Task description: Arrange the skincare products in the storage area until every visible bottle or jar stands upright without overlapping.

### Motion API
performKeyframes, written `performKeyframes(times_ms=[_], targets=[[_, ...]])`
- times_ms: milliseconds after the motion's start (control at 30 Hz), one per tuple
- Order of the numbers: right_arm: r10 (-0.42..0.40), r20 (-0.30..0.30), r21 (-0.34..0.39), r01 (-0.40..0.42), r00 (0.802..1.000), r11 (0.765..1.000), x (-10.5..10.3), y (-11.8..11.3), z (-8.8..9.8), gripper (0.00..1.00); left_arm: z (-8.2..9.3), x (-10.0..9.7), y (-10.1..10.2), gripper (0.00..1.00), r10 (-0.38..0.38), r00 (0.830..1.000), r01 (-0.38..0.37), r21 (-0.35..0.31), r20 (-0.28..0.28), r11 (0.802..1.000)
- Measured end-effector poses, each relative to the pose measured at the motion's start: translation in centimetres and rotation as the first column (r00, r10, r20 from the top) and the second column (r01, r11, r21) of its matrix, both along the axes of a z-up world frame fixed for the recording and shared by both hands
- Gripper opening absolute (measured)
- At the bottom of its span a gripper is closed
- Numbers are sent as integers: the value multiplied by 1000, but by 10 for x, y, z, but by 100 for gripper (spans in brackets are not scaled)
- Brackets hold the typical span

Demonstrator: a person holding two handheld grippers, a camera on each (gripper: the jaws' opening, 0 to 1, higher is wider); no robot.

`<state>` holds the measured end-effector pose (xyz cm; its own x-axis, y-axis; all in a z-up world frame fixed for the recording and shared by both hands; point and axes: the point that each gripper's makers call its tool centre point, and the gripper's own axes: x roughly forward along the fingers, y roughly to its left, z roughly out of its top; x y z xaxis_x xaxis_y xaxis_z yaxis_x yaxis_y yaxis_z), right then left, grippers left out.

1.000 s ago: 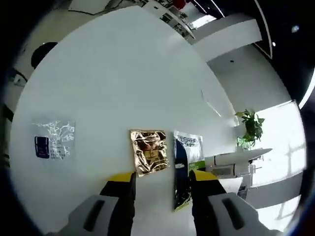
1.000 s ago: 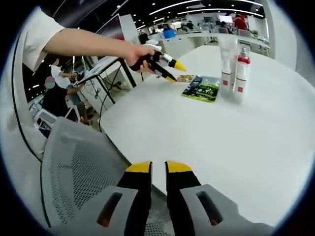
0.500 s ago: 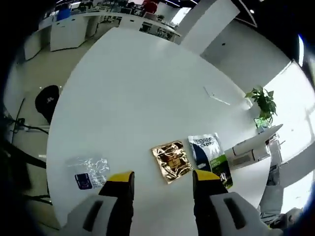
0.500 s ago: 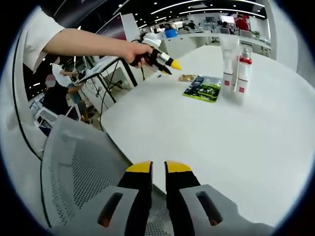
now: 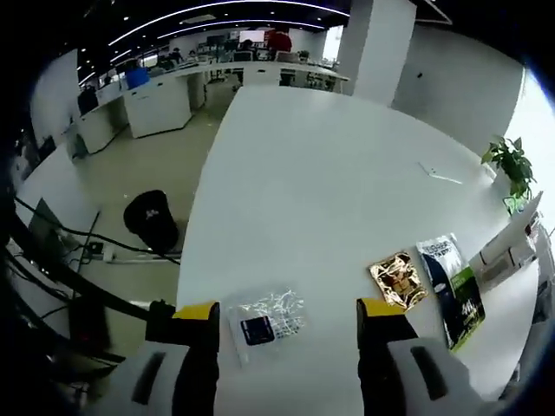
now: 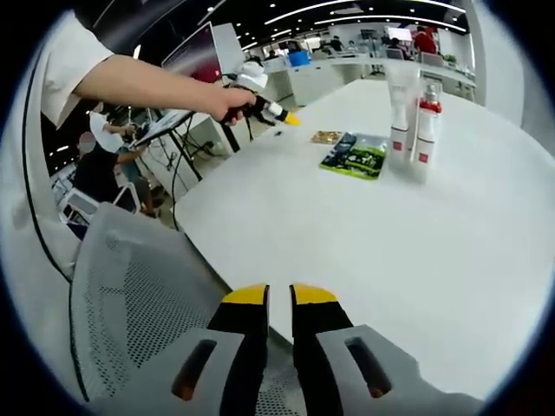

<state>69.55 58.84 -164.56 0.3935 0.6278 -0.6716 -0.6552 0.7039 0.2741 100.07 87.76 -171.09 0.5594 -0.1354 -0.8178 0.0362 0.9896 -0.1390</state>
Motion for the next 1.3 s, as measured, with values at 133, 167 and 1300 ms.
performKeyframes(times_ms=[133,167,1300], targets=[[-5,-2,-2,5,1000,1000,1,-1,0,8,-10,-4,5,69,4,1000,-4,30,-17,1000],[-6,-1,-4,6,1000,1000,1,-1,0,8,-11,-4,5,68,7,1000,-6,31,-18,999],[-6,18,-61,7,1000,998,3,-6,-6,8,-6,-11,-3,41,-53,997,51,39,52,998]])
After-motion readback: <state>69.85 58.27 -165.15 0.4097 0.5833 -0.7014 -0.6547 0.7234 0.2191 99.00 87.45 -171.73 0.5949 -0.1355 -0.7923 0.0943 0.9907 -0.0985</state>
